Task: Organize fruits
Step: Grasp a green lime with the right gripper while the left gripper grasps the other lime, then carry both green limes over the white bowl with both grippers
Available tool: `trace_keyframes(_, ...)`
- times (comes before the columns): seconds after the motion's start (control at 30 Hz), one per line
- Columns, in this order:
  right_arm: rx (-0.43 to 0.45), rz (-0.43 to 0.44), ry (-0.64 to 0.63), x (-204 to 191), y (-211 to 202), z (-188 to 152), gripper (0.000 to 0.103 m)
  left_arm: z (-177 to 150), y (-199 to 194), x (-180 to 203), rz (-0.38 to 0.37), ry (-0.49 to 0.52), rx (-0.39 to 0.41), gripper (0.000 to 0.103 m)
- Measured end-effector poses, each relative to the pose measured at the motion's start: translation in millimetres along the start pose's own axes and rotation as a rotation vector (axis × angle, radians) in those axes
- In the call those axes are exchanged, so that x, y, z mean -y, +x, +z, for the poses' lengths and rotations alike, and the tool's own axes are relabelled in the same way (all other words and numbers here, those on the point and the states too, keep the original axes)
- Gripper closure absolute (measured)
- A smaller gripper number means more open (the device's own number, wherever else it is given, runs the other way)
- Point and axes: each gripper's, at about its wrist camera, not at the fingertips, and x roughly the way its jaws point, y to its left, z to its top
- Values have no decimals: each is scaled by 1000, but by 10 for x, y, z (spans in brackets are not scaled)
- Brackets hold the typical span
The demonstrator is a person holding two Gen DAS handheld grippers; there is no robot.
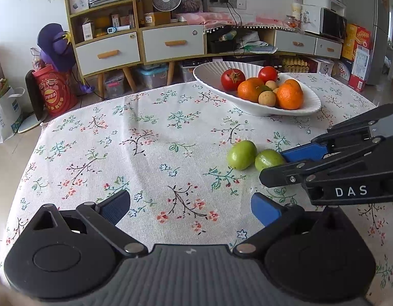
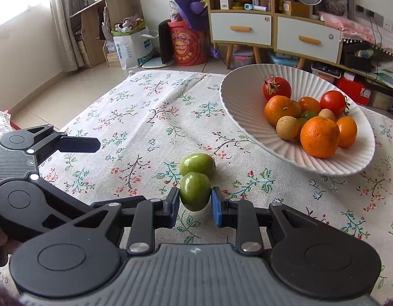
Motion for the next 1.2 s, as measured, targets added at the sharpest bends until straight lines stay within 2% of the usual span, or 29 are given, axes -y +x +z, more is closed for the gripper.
trace_keyframes(0.23,19,-24,33,150,-89,7,79,109,98,147,-31,-11,9,10)
trace_keyframes(0.4,21,-32,53,253,-113,-1,79,162,171,255,-51,-6,1,25)
trace_keyframes(0.83,16,-32,60,350,-136,-24,79,268,282,327,-67,-48,9,52)
trace_keyframes(0.97,15,-31,60,372,-144,-26,79,287,302,316,-78,-73,3,66)
trace_keyframes(1.03,16,-31,62,381,-148,-27,79,296,304,316,-83,-75,-1,77)
trace_keyframes(1.2,30,-23,66,396,-188,-24,79,344,266,339,-84,-89,-10,78)
